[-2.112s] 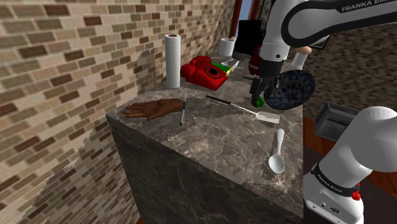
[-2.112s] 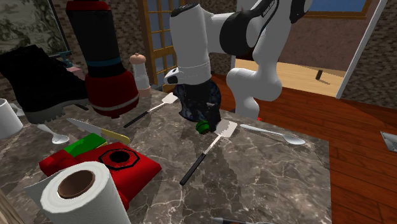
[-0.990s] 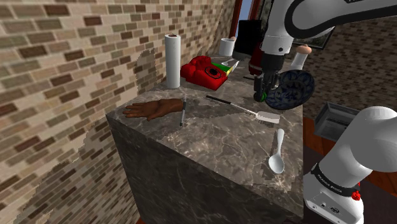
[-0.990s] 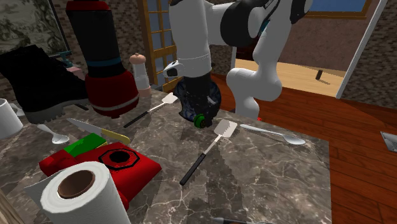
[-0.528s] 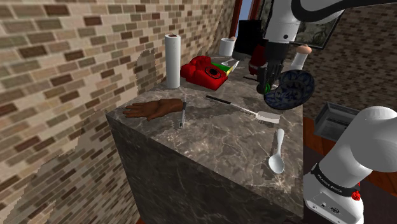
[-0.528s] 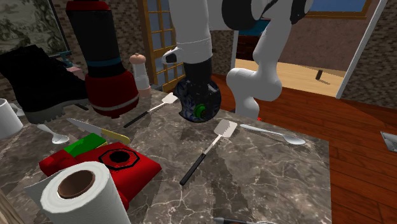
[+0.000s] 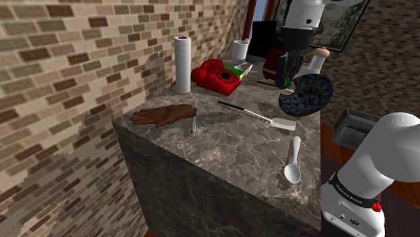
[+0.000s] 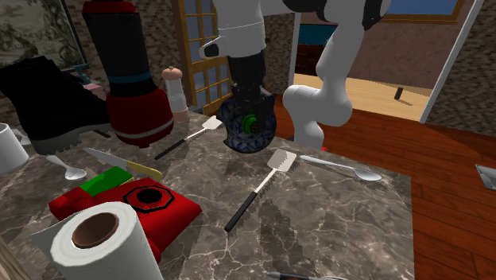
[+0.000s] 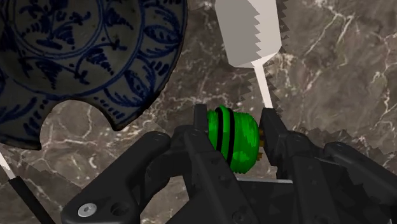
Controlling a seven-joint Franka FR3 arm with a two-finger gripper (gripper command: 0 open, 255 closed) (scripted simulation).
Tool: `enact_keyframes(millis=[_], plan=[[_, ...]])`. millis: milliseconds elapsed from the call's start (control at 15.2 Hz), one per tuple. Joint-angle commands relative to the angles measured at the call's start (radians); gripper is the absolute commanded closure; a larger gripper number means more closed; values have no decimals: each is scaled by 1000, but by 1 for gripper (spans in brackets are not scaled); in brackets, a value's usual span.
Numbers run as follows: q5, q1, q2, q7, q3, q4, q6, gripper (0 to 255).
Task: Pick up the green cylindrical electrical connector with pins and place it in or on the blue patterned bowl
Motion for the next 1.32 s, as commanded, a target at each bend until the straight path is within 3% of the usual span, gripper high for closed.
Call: enact_keyframes(millis=[0,528,1254], plan=[[-1,0,3,2,-1,28,-25,255],[-2,0,19,11,-3,140,-121,255],[-169,-87,-164,-222,-202,47,-221,255]])
